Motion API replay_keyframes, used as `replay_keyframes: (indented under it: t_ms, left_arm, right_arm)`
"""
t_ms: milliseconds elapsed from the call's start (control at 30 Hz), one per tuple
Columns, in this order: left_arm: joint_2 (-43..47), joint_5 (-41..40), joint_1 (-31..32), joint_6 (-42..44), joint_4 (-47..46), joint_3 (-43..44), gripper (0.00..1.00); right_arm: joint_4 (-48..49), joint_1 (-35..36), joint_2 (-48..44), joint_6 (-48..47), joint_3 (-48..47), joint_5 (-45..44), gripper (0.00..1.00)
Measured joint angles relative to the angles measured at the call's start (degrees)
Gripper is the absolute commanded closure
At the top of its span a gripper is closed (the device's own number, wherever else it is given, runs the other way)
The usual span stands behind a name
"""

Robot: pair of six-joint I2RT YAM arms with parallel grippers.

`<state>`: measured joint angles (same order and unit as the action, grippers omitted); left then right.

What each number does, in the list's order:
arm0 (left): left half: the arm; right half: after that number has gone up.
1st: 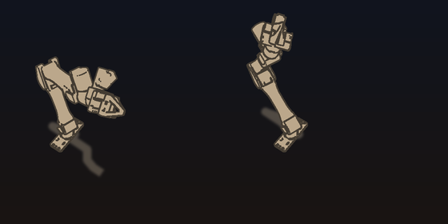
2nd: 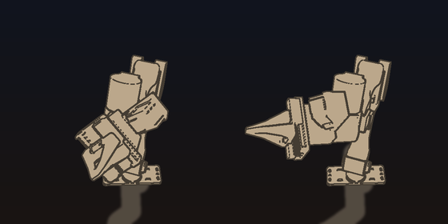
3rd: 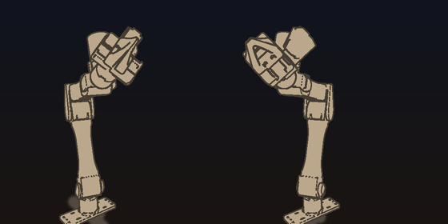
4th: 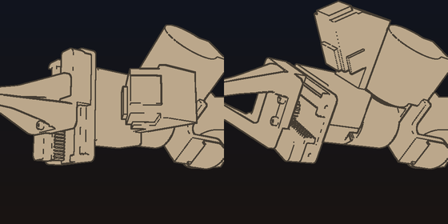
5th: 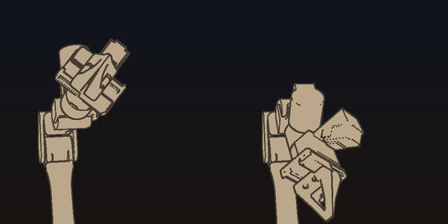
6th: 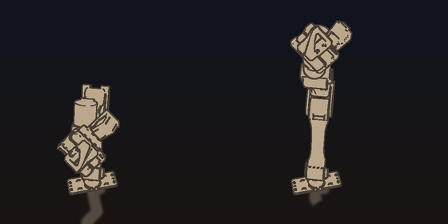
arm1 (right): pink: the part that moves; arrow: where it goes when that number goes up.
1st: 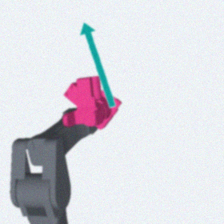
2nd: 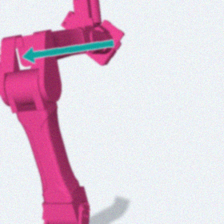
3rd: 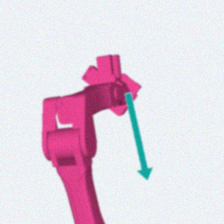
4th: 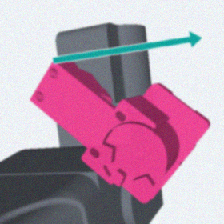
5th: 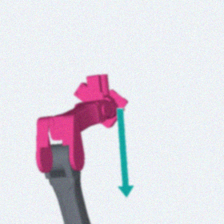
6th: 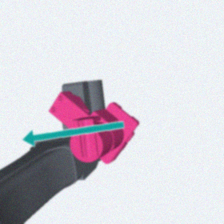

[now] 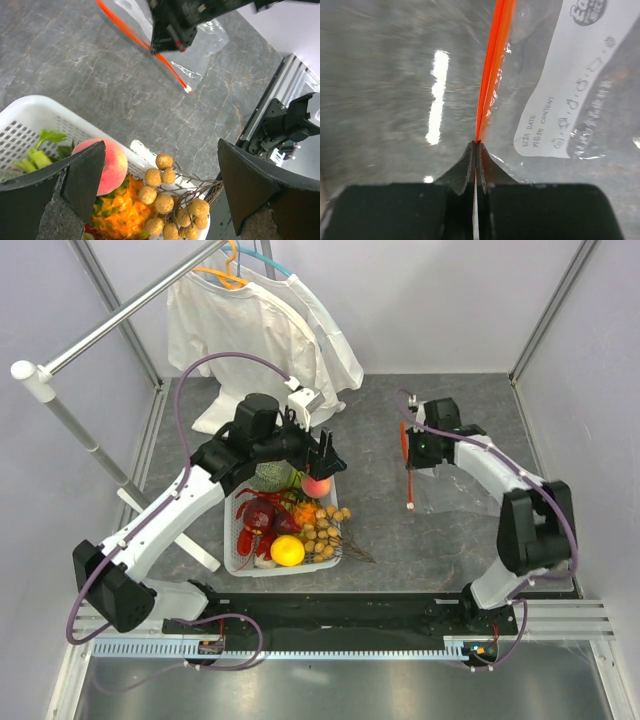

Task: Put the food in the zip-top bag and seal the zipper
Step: Pick up the zipper food storage bag at the center of the board, then open the zipper of the food storage bag.

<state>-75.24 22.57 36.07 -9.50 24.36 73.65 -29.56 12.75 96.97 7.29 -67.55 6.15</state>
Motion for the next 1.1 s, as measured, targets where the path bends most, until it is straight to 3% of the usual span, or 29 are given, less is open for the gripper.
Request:
replay_keyframes:
  t_ms: [267,433,700,1100]
  left_arm:
    - [-6.14,5.25,0.00,-6.34,-5.29,1.29,0.07]
    - [-11.50,6.58,0.61,-12.15,-8.52,2.23,0.09]
    - [-16.57,5.60,1.70,-21.68,-12.66,5.66,0.17]
    - [-21.09,-3.82,6.16,-25.70,-12.44,11.08,0.23]
  right_arm:
    - [0.26,-2.36,-19.28,-0.57,0.35,11.23,1.00]
    - [0.42,-2.36,-26.27,0.94,1.88,17.29,1.00]
    - [0.42,-2.38,-29.66,3.52,5.97,22.49,1.00]
    - [0.50,-2.36,-29.99,5.22,6.25,25.33,1.00]
